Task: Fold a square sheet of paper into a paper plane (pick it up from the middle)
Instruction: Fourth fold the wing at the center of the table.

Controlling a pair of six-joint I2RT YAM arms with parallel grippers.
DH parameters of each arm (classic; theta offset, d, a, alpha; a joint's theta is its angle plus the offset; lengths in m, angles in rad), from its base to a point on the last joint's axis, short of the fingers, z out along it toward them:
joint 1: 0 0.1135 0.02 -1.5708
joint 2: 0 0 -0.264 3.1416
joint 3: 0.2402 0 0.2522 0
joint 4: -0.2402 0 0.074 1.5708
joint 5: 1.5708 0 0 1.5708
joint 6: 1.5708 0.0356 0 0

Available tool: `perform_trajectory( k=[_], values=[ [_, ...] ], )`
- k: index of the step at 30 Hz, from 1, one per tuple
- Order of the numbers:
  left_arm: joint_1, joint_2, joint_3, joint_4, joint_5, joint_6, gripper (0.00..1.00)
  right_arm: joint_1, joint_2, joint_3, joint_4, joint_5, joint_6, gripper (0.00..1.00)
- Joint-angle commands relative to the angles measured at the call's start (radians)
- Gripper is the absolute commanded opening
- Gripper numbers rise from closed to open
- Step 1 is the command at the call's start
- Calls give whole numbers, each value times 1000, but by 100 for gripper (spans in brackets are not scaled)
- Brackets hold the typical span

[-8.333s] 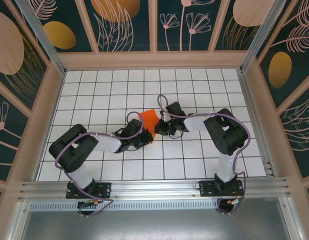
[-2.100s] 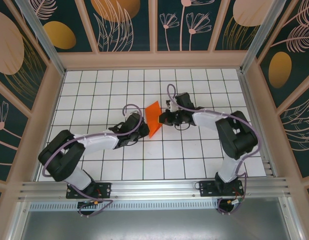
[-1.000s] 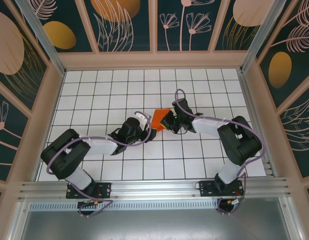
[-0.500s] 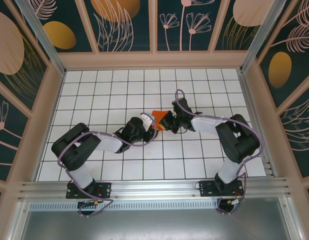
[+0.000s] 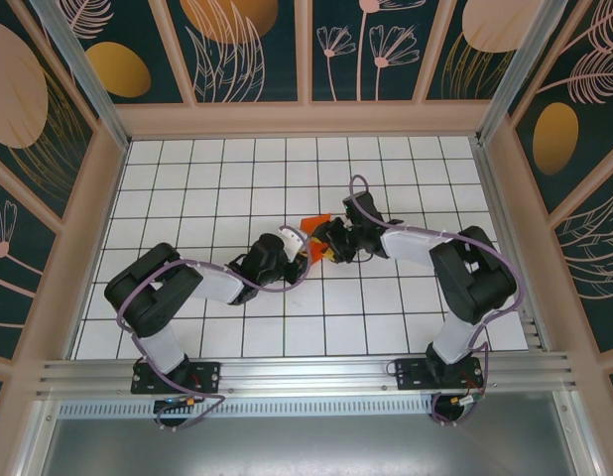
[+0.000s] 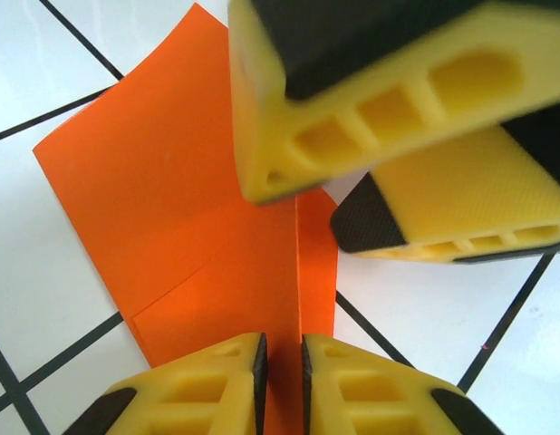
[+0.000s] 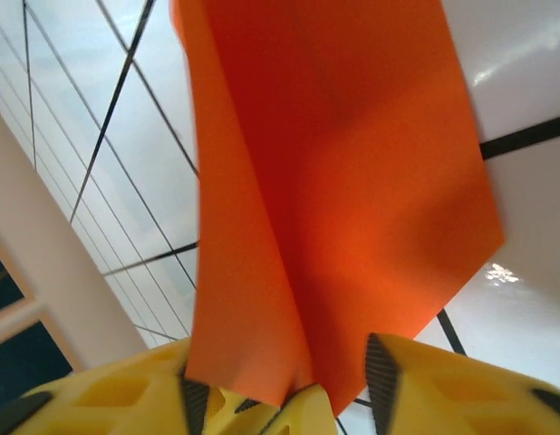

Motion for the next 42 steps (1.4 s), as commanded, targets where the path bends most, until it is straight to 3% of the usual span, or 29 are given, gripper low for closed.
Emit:
perform_trajectory(
  k=[1, 6, 10, 20, 36, 42],
  values=[
    [-5, -7, -30, 68, -4, -34, 18, -43, -82, -16, -10, 23, -55, 58],
    [-5, -19, -58, 110, 9, -126, 13, -70, -108, -25, 17, -4, -239, 59],
    [-5, -45, -93, 162, 13, -254, 9, -75, -111, -74, 89, -31, -386, 53],
    [-5, -51, -137, 283, 86, -515, 7, -72, -94, -179, 252, -170, -468, 48],
    [-5, 25, -113, 293, 134, -578, 6, -58, -6, -143, 260, -227, -555, 52],
    [-4, 52, -85, 266, 153, -584, 6, -60, 0, -160, 253, -182, -540, 55]
  ],
)
